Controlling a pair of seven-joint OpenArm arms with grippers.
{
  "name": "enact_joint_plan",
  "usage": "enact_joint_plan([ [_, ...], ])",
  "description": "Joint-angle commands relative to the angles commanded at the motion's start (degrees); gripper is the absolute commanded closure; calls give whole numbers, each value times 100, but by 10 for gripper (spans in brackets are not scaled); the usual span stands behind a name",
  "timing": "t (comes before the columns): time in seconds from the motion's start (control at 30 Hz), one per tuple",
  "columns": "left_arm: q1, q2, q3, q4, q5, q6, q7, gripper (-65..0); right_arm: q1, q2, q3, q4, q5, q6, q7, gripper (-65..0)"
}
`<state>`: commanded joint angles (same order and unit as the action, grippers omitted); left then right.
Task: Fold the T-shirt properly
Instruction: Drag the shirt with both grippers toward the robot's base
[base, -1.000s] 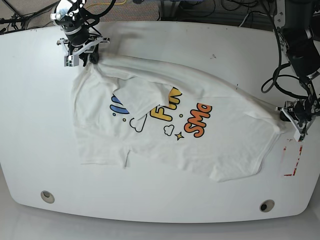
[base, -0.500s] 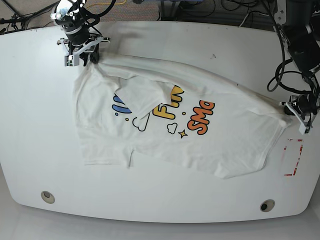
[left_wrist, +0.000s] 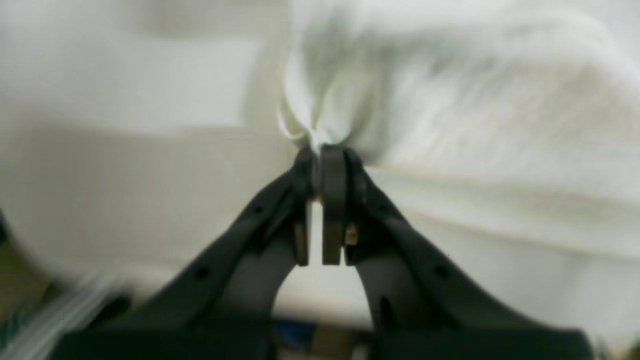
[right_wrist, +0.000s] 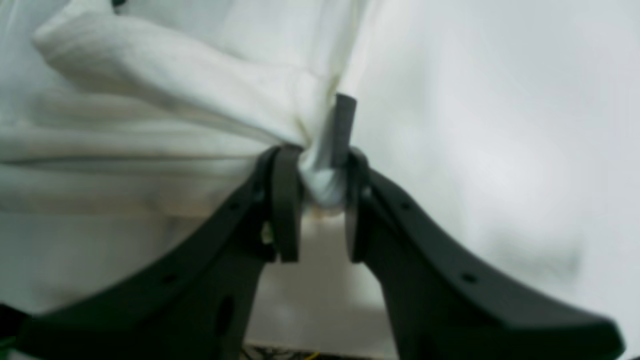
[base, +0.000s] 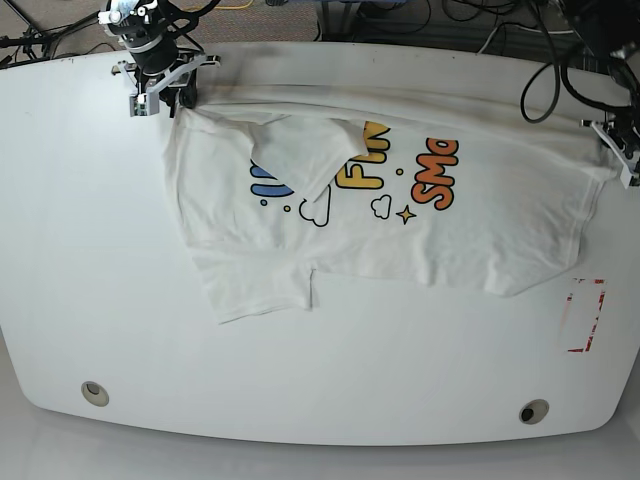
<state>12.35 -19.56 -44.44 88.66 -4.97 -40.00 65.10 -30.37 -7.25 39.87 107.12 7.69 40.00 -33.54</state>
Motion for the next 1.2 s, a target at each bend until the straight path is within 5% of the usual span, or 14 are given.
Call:
enact_joint_plan([
  [0.4,923,431,-18,1099,0,0,-44,0,-105,255,-9,0,18,0,0,-136],
  [0.53,905,431,-9,1090,0,0,-44,-7,-44,352,-9,-9,18,0,0,-209],
  [0.67,844,422,0,1108,0,0,-18,-140,-35,369,-9,-9,9,0,0,-323],
  [0.9,791,387,0,1143,0,0,-9,-486,-79,290,-9,360,44,0,0,-457],
  [1.2,440,88,9,1451,0,0,264,-504,-26,-149,-9,932,44,0,0,-460],
])
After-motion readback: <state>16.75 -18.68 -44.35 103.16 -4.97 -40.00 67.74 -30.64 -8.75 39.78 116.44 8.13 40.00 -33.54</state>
